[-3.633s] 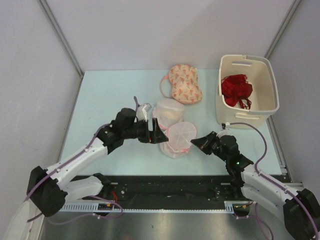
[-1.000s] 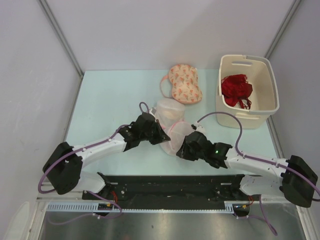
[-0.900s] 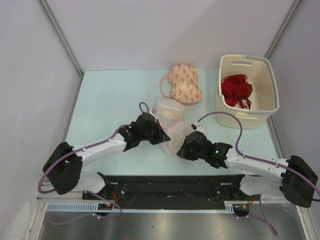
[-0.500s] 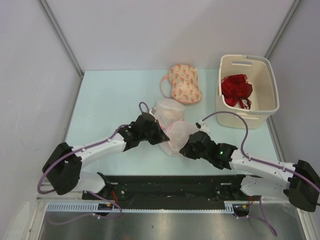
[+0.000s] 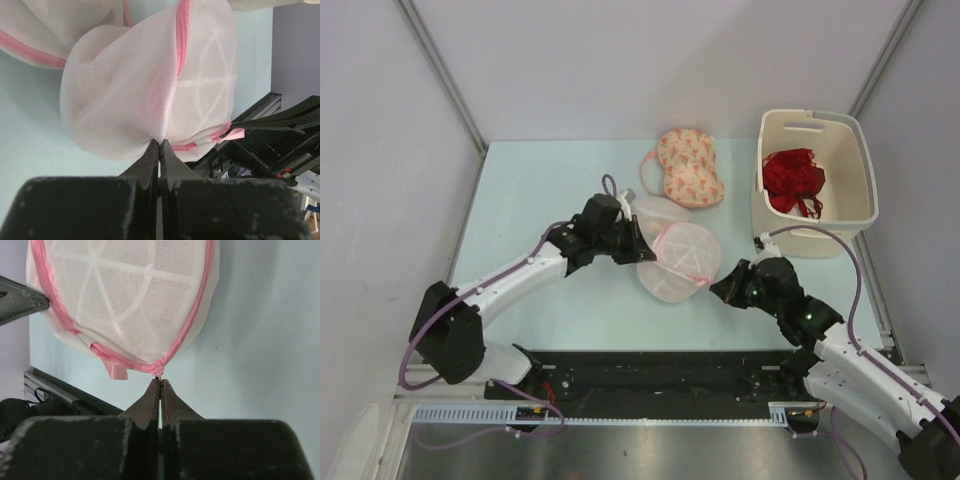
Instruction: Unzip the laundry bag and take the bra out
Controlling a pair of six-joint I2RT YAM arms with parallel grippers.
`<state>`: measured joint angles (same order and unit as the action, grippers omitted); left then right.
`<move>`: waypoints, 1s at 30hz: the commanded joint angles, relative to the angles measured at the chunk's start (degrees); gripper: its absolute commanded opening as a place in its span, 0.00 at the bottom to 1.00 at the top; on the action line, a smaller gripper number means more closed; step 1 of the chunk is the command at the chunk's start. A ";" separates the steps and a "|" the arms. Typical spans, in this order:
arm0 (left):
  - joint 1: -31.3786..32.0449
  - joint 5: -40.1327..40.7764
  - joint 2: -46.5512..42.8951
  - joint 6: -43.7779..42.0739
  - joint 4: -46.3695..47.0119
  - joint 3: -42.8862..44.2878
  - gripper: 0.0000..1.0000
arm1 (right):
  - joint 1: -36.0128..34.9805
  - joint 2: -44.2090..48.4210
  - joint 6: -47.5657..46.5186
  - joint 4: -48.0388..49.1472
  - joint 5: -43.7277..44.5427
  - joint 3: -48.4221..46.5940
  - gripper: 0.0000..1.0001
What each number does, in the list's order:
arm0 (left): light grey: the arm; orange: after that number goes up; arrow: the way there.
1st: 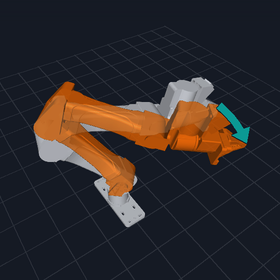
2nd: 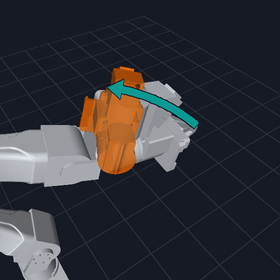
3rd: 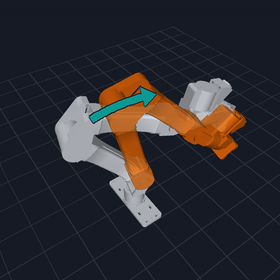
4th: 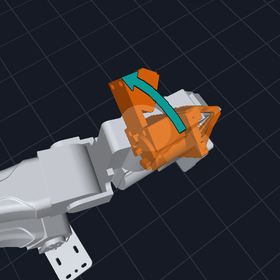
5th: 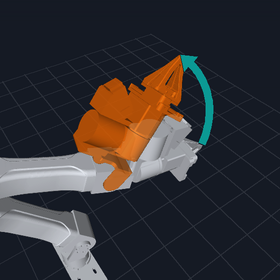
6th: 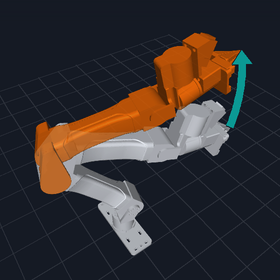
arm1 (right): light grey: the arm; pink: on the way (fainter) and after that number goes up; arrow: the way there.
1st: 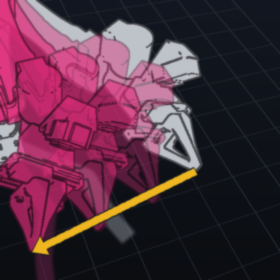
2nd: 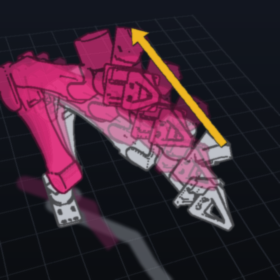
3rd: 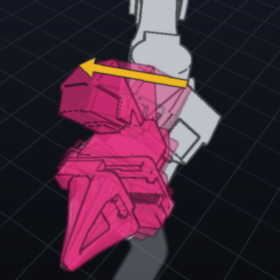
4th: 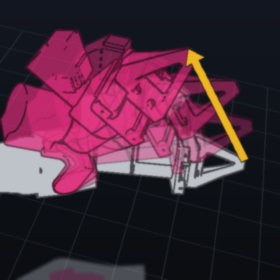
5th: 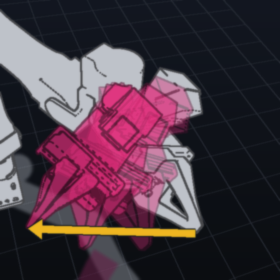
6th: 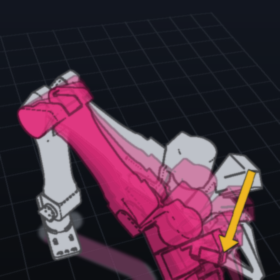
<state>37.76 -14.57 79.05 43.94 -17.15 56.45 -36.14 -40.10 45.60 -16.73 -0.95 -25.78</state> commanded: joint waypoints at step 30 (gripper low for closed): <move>13.21 -6.98 -0.13 8.08 3.36 -0.81 0.95 | -15.63 -7.54 6.69 6.10 12.64 -1.38 0.00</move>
<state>47.79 -20.82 74.48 43.79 -17.06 56.36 -51.53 -48.10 51.22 -12.64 9.23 -25.52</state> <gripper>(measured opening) 0.950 0.009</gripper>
